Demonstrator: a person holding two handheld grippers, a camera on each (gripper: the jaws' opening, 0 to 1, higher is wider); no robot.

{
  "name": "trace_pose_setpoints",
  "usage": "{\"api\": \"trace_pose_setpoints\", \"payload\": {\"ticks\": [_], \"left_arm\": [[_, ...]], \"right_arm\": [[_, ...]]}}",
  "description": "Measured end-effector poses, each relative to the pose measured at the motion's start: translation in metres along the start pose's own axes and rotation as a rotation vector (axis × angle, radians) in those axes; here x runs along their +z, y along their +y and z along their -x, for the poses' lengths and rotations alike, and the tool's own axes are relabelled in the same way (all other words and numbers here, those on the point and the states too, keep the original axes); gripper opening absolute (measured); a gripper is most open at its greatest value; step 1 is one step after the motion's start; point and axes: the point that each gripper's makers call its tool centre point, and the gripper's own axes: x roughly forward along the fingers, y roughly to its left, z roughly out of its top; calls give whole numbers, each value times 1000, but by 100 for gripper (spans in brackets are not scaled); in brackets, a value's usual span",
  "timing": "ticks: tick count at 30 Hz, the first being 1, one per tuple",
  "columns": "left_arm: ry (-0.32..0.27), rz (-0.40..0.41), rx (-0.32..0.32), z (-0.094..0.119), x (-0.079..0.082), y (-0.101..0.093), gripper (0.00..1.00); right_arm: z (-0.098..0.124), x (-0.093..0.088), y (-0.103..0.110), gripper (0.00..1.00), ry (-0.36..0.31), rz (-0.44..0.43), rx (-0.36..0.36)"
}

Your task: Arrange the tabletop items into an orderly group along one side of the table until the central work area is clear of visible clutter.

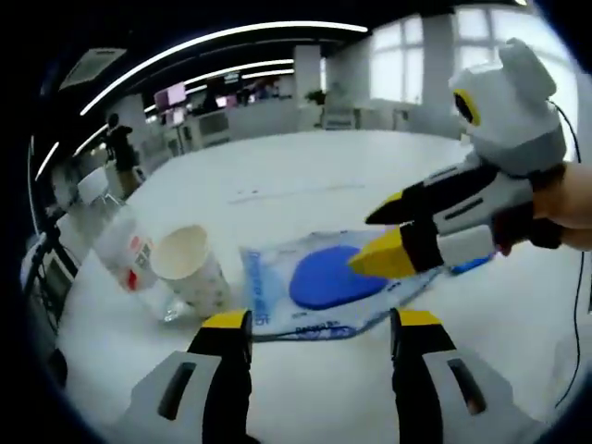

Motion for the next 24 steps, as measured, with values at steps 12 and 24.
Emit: {"api": "trace_pose_setpoints", "payload": {"ticks": [12, 24], "left_arm": [[-4, -11, -59, 1, 6, -29, 65], [8, -62, -107, 1, 9, -48, 65]], "right_arm": [[47, -20, -19, 58, -29, -128, -66], [66, -37, -27, 58, -45, -194, -107]]}}
